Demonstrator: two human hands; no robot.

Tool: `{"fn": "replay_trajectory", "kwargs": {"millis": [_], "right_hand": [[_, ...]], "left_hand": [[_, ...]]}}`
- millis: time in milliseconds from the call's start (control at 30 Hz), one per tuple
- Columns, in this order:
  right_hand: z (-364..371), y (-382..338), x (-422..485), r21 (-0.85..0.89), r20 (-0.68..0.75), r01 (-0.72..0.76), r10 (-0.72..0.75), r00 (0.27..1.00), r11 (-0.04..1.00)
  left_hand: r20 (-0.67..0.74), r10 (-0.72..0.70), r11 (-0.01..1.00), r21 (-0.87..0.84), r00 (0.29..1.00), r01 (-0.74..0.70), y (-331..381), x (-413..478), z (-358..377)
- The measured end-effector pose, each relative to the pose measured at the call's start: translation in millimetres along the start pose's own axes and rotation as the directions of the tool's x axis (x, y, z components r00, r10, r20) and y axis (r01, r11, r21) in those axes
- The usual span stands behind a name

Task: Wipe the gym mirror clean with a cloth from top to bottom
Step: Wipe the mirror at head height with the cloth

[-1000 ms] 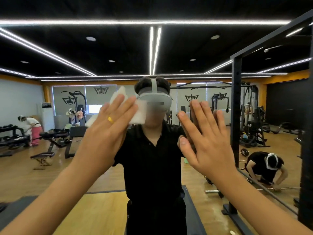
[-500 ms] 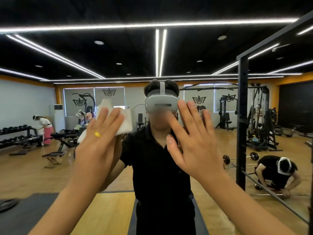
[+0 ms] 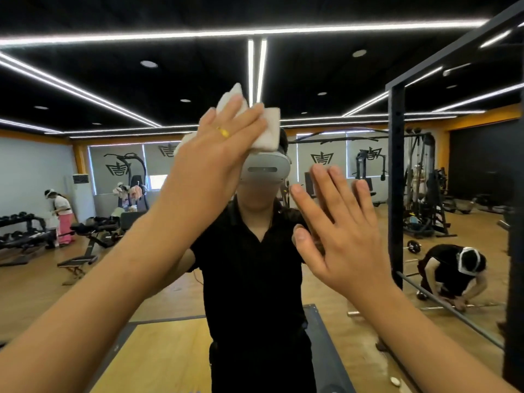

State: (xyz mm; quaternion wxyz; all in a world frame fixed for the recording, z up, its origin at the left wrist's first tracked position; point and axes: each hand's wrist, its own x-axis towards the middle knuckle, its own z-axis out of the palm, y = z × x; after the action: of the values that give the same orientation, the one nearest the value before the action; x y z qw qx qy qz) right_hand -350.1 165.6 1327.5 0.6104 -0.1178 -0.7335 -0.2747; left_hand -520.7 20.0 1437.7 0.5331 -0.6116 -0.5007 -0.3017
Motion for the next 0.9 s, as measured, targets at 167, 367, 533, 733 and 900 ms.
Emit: {"fn": "replay_trajectory", "kwargs": {"millis": [167, 367, 533, 733, 900], "right_hand": [[-2, -1, 0, -0.018, 0.019, -0.011, 0.011, 1.000, 1.000], [-2, -1, 1, 0.021, 0.011, -0.020, 0.020, 1.000, 1.000], [-4, -1, 1, 0.035, 0.015, -0.027, 0.026, 1.000, 0.999], [-4, 0, 1, 0.045, 0.004, -0.022, 0.021, 1.000, 0.999], [-12, 7, 4, 0.150, 0.064, -0.010, 0.001, 0.998, 0.989]], "left_hand": [[0.019, 0.034, 0.999, -0.011, 0.999, -0.034, 5, -6, 8], [0.031, 0.042, 0.990, -0.136, 0.999, -0.038, 18, -89, 7], [-0.010, -0.005, 0.988, -0.155, 1.000, 0.004, 28, -109, 12], [-0.054, -0.067, 0.990, -0.126, 0.996, 0.060, 36, -106, 18], [-0.068, -0.156, 0.984, -0.101, 0.985, 0.149, 48, -106, 21]]}}
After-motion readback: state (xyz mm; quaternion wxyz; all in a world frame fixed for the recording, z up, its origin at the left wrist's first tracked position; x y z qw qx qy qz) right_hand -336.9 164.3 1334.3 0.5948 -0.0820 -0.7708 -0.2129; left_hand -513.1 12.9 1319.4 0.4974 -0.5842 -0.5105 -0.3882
